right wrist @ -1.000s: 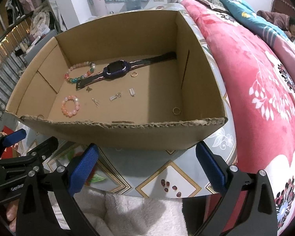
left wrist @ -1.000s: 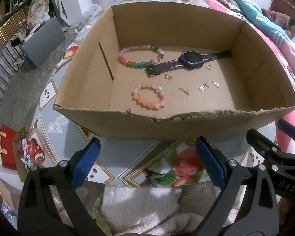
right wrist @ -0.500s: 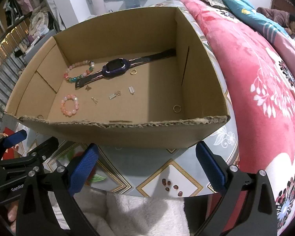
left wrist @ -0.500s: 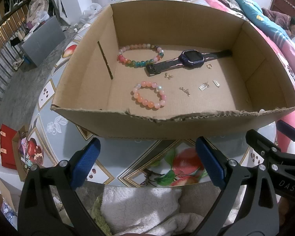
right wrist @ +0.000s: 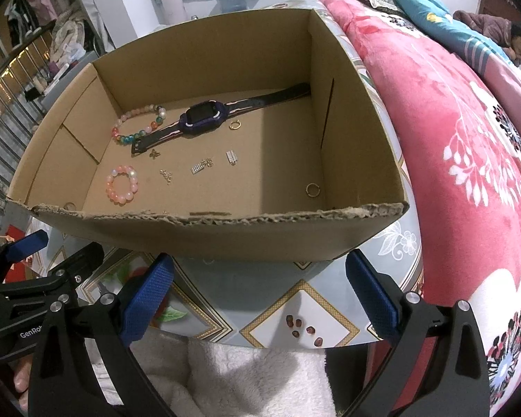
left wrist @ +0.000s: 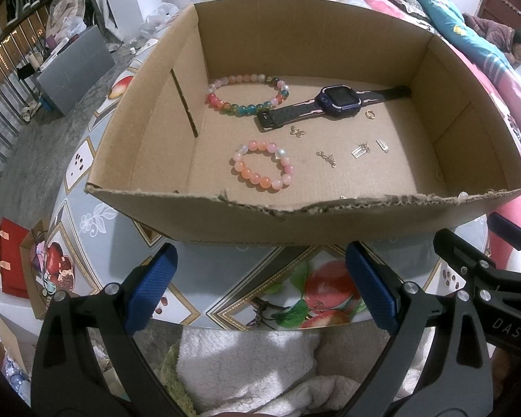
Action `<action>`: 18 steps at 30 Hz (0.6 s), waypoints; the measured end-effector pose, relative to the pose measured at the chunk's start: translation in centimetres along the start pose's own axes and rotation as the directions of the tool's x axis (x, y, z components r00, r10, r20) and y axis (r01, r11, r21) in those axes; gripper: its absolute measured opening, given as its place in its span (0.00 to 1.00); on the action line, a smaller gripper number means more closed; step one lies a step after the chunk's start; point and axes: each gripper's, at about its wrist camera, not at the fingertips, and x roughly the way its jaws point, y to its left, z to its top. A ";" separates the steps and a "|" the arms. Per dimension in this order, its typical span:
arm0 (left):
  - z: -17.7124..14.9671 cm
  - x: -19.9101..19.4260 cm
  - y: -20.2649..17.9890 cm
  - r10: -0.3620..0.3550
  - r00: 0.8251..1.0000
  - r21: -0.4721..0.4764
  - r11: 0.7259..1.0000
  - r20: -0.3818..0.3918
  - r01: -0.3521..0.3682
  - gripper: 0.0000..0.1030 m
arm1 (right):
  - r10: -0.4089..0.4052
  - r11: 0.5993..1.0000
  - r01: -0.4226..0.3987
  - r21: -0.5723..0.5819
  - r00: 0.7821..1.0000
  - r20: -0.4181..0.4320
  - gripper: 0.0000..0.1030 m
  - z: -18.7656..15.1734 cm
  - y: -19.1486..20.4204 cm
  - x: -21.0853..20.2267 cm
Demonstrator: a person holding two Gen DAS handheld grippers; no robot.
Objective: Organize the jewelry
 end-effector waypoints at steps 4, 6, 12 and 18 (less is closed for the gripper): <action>0.1 0.2 -0.1 0.000 1.000 0.000 1.000 -0.005 0.000 0.91 | 0.000 1.000 0.000 0.001 1.000 -0.002 0.94 0.0 0.0 0.1; 0.1 0.2 0.0 -0.001 1.000 -0.001 1.000 -0.008 0.001 0.91 | 0.003 1.000 -0.003 0.003 1.000 -0.003 0.94 -0.1 0.0 0.1; 0.2 0.2 0.0 -0.001 1.000 -0.001 1.000 -0.012 0.001 0.91 | 0.005 1.000 -0.005 0.006 1.000 -0.009 0.94 0.0 0.0 0.2; 0.1 0.2 0.0 -0.001 1.000 -0.001 1.000 -0.011 0.001 0.91 | 0.004 1.000 -0.004 0.005 1.000 -0.009 0.94 0.0 0.0 0.2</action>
